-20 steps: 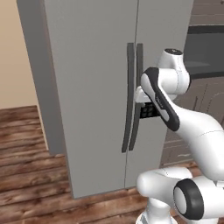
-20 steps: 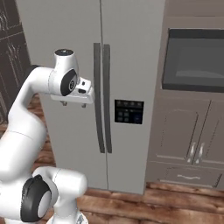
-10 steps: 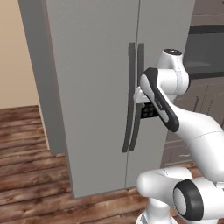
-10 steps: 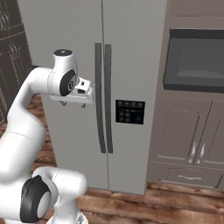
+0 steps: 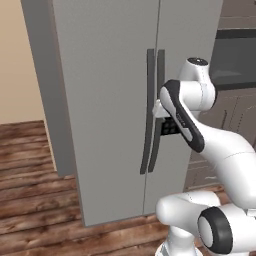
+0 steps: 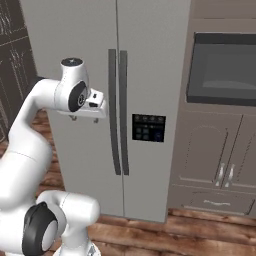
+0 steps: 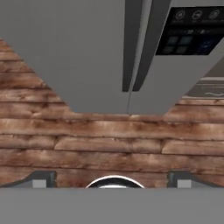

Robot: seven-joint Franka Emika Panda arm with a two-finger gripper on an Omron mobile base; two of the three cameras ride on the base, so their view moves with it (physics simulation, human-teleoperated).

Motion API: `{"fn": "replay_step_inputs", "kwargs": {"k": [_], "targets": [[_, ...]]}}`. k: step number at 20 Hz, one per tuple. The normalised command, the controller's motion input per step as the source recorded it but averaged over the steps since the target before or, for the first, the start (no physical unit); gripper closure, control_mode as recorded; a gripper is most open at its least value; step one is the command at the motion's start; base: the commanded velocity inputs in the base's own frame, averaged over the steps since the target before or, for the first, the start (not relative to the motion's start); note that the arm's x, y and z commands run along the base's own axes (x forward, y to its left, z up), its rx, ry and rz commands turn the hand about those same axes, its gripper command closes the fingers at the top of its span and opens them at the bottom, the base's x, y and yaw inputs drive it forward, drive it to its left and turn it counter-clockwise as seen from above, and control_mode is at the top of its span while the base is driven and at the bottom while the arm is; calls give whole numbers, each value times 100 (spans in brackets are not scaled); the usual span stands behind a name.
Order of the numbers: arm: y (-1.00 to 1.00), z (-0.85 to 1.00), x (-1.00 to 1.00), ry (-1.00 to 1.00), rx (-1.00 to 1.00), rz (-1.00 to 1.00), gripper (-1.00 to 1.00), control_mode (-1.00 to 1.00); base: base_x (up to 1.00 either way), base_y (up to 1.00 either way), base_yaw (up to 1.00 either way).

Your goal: Retrieve the fish from the fridge and place it on the saucepan with marinade on the stove.

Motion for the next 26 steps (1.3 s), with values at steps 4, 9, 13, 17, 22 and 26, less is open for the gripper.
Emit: {"fn": "replay_step_inputs", "kwargs": {"k": [4,9,13,17,22,26], "targets": [[0,-41,19,-32,0,1,-100,-100,0,0,0],[0,-34,14,-41,0,0,-100,-100,0,0,0],[0,-25,22,-41,0,0,-100,-100,0,0,0],[-7,-14,15,-37,0,0,-100,-100,0,0,0],[0,-15,0,-32,0,0,-100,-100,0,0,0],[-2,-2,0,-29,0,0,-100,-100,0,0,0]]}}
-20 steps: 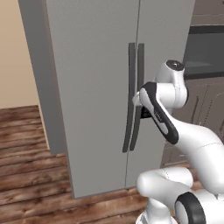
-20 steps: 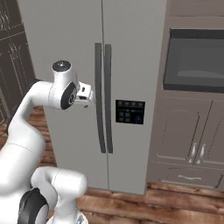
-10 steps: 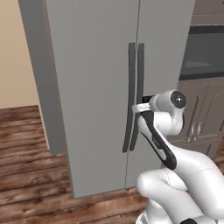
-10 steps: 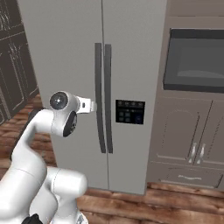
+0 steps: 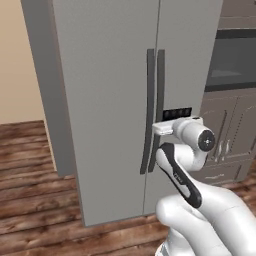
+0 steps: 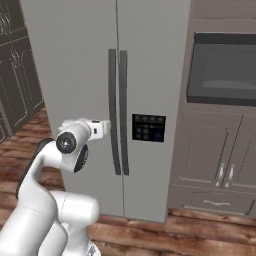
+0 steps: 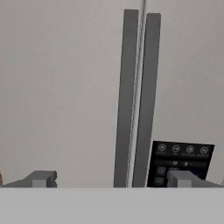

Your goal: Retrieve the fish from the fridge and place it on the saucepan with marinade on the stove.

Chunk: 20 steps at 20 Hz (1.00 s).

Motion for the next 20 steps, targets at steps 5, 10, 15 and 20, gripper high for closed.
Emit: {"fn": "replay_step_inputs", "kwargs": {"k": [5,10,15,20], "targets": [[-1,0,0,-14,0,0,-100,-100,0,0,0],[0,0,15,-11,1,0,-100,-100,0,0,0],[0,0,37,-11,3,0,-100,-100,0,0,0],[0,0,26,-13,6,-1,-100,-100,0,0,0]]}}
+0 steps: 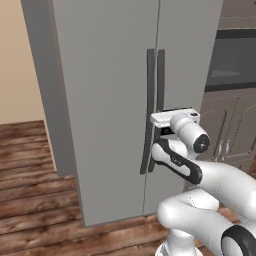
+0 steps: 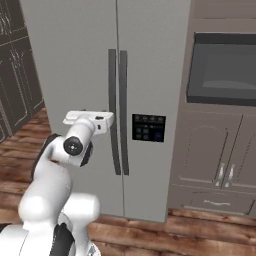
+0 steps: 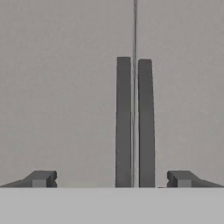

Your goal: Retrieve the fish from the fridge and place it on the saucepan with marinade on the stove.

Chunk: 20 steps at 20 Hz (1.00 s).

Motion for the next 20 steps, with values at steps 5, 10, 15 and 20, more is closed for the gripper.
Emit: {"fn": "replay_step_inputs", "kwargs": {"k": [5,10,15,20], "targets": [[0,0,26,-9,7,-8,-100,-100,0,0,0],[0,0,19,-2,3,-3,-100,-100,0,0,0],[0,0,7,0,0,0,-100,-100,0,0,0],[0,0,18,0,0,0,-100,-100,0,0,0]]}}
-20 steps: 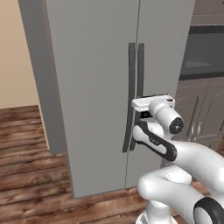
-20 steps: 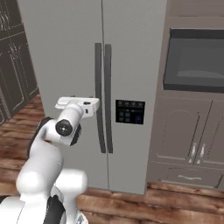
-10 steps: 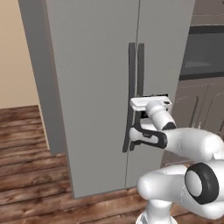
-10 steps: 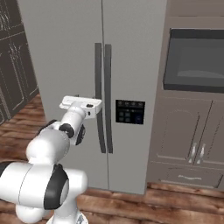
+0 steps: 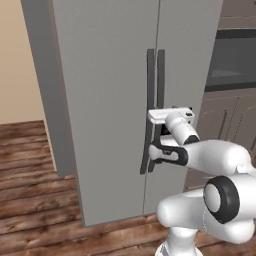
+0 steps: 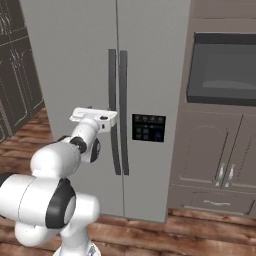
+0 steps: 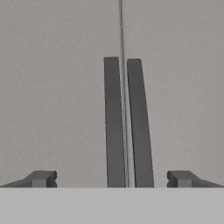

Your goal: Retrieve the fish from the fridge and place it on the saucepan with marinade on the stove.

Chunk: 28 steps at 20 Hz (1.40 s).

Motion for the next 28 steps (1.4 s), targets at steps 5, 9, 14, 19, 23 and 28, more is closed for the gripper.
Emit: {"fn": "replay_step_inputs", "kwargs": {"k": [5,9,14,19,23,28], "targets": [[0,0,20,0,0,0,-100,-100,0,0,0],[0,0,19,0,0,0,-100,-100,0,0,0],[0,0,14,0,0,0,-100,-100,0,0,0],[0,0,21,0,0,0,-100,-100,0,0,0],[0,0,23,0,0,0,-100,-100,0,0,0],[0,-8,15,0,0,0,-100,-100,0,0,0]]}}
